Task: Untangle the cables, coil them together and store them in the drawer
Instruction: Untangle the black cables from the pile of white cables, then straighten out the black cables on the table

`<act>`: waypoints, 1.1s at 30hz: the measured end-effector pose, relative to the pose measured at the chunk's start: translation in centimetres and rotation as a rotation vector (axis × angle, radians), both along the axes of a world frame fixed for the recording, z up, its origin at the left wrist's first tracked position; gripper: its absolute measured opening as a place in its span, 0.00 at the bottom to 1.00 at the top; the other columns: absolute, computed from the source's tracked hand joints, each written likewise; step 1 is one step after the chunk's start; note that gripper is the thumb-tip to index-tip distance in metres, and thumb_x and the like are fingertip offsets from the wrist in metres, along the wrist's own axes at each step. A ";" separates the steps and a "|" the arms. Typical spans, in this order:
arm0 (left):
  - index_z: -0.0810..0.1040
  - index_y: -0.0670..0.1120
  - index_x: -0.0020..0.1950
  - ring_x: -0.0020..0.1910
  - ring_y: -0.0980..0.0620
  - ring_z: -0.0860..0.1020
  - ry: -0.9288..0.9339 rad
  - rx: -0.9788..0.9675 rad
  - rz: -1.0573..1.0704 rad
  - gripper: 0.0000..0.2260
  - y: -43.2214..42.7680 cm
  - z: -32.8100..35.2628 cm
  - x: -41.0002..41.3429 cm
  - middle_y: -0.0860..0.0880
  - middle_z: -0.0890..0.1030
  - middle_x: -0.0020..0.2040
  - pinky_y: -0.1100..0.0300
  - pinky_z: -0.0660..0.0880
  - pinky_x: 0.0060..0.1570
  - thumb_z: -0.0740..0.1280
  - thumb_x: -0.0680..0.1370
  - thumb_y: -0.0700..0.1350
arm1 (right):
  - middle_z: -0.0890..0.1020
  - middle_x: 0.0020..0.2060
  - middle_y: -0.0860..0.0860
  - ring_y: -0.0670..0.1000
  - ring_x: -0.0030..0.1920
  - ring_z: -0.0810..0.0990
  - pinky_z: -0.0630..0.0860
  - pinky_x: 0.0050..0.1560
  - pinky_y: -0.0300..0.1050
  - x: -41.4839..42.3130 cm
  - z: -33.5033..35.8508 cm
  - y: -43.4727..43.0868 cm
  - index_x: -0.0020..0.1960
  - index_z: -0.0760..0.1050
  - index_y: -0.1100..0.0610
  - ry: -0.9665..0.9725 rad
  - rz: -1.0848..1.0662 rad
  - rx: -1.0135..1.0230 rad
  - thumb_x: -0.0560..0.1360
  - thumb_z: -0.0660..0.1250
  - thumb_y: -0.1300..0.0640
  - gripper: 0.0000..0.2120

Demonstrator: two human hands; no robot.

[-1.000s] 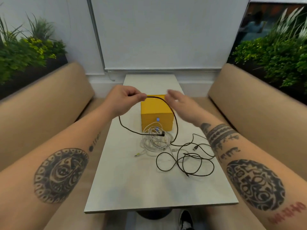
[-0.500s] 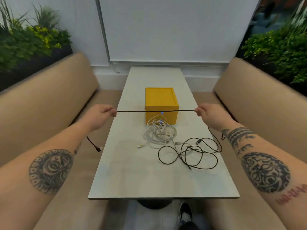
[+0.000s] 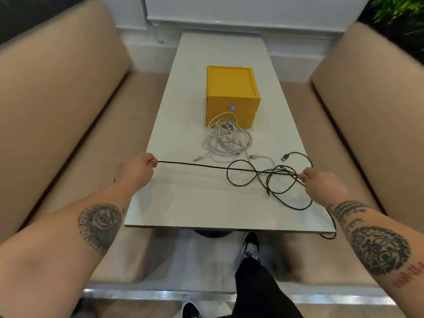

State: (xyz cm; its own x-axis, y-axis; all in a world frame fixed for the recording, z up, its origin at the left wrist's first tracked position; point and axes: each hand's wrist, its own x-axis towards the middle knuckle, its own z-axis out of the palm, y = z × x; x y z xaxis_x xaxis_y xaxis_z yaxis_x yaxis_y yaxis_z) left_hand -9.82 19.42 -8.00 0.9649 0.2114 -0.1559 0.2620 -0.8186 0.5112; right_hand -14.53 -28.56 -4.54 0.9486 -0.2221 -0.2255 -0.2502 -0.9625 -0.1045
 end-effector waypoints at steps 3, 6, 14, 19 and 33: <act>0.79 0.52 0.43 0.51 0.40 0.78 0.025 -0.028 0.081 0.11 0.9 -2.7 -0.6 0.49 0.81 0.49 0.48 0.77 0.53 0.59 0.80 0.44 | 0.81 0.52 0.59 0.62 0.51 0.78 0.70 0.45 0.49 -0.4 -1.9 0.5 0.57 0.75 0.53 0.057 -0.004 0.002 0.84 0.54 0.50 0.13; 0.80 0.55 0.43 0.60 0.37 0.73 -0.002 0.020 0.150 0.11 1.8 -4.9 -1.8 0.50 0.78 0.47 0.43 0.70 0.63 0.59 0.79 0.50 | 0.81 0.47 0.55 0.59 0.42 0.75 0.70 0.42 0.48 -0.6 -3.5 0.8 0.56 0.73 0.51 0.075 0.028 -0.013 0.83 0.51 0.49 0.13; 0.85 0.49 0.58 0.72 0.50 0.69 -0.111 -0.095 0.089 0.10 1.4 -7.4 -3.2 0.48 0.72 0.75 0.59 0.63 0.69 0.66 0.81 0.46 | 0.82 0.49 0.59 0.61 0.46 0.77 0.71 0.43 0.50 -0.9 -4.0 1.1 0.58 0.74 0.55 0.004 0.027 -0.022 0.85 0.53 0.46 0.16; 0.81 0.48 0.66 0.75 0.47 0.67 -0.148 -0.029 -0.068 0.15 -0.5 -5.5 -2.5 0.50 0.70 0.76 0.56 0.61 0.74 0.62 0.81 0.39 | 0.78 0.41 0.56 0.58 0.40 0.74 0.70 0.40 0.49 0.2 -2.5 2.1 0.55 0.73 0.57 -0.027 0.041 -0.065 0.85 0.51 0.45 0.18; 0.68 0.52 0.76 0.68 0.46 0.71 -0.172 -0.117 -0.707 0.20 -21.4 -0.4 0.1 0.49 0.77 0.67 0.46 0.68 0.66 0.58 0.84 0.54 | 0.78 0.36 0.52 0.57 0.41 0.78 0.68 0.36 0.46 2.7 3.2 7.1 0.45 0.76 0.54 -0.243 0.254 -0.053 0.81 0.58 0.38 0.21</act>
State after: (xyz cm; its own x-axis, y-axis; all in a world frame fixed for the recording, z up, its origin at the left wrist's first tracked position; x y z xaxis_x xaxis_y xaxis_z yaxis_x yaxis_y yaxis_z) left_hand -9.71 -2.01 -8.36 0.8774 -0.4790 0.0262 -0.3997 -0.6998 0.5921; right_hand -11.87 -21.43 -1.30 0.9996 0.0225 0.0191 0.0240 -0.9965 -0.0798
